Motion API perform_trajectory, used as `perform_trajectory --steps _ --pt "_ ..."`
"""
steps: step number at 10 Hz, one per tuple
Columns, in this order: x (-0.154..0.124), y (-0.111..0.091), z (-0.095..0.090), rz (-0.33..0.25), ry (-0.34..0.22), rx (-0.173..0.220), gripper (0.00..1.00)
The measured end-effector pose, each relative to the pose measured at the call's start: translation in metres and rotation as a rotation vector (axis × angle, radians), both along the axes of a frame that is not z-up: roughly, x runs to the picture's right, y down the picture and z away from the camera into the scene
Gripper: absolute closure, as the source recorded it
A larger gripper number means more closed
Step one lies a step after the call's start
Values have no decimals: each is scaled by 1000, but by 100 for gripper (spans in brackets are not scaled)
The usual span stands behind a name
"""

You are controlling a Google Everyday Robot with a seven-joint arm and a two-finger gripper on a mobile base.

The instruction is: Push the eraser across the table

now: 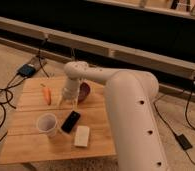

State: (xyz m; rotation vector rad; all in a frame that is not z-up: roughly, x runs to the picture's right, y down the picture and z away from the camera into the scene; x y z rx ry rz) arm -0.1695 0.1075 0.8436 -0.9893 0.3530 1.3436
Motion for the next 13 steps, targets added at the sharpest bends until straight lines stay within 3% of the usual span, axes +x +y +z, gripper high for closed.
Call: perform_trajectory --steps 2,4,7,13 --pt "13 6 -12 -3 62 5 35" --pt "22 27 -27 -6 123 -27 35" --pt "23 52 -35 0 160 -70 35" --pt "29 68 -7 44 159 -88 35"
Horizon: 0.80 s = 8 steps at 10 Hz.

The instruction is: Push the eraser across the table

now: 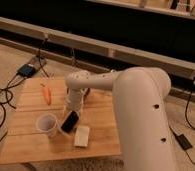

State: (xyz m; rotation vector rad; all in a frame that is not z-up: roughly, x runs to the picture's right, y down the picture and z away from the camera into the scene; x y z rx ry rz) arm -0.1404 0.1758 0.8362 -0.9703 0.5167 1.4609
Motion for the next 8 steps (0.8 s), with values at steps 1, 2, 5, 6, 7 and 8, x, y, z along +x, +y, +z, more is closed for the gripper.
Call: perform_trajectory --steps 1,2,5,6,7,8 --pt "0 5 8 13 -4 -4 35" --pt "-1 9 12 20 -8 -10 35" --pt "-10 19 19 37 -31 -22 35" --pt "-17 18 22 38 -42 -23 35" --pt "-25 17 25 31 -56 -21 35" --pt "-34 11 29 18 -70 -16 35"
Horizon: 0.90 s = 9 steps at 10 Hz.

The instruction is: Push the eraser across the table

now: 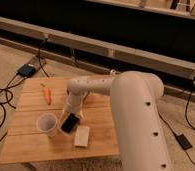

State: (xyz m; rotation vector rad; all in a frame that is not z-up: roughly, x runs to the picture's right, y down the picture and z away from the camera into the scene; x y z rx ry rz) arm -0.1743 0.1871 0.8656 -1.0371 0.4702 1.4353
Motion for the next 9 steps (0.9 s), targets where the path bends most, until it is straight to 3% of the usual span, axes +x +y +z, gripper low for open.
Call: perform_trajectory --steps 4,7,9 --pt "-36 -31 21 -60 -52 34 35" --pt "-85 -69 31 -58 -126 81 35" --pt "-92 -84 33 -61 -139 103 35"
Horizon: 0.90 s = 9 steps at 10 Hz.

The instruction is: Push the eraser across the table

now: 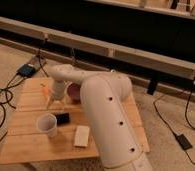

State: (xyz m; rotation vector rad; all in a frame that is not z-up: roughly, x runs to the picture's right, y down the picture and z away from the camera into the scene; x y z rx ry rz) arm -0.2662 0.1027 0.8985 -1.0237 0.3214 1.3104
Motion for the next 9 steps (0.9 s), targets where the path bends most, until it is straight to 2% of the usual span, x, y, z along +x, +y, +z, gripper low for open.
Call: perform_trajectory --steps 2,4,9 --pt "7 -8 -1 -9 9 15 35" --pt "23 -4 -9 -30 32 10 35" --pt "55 37 -38 -34 83 -44 35"
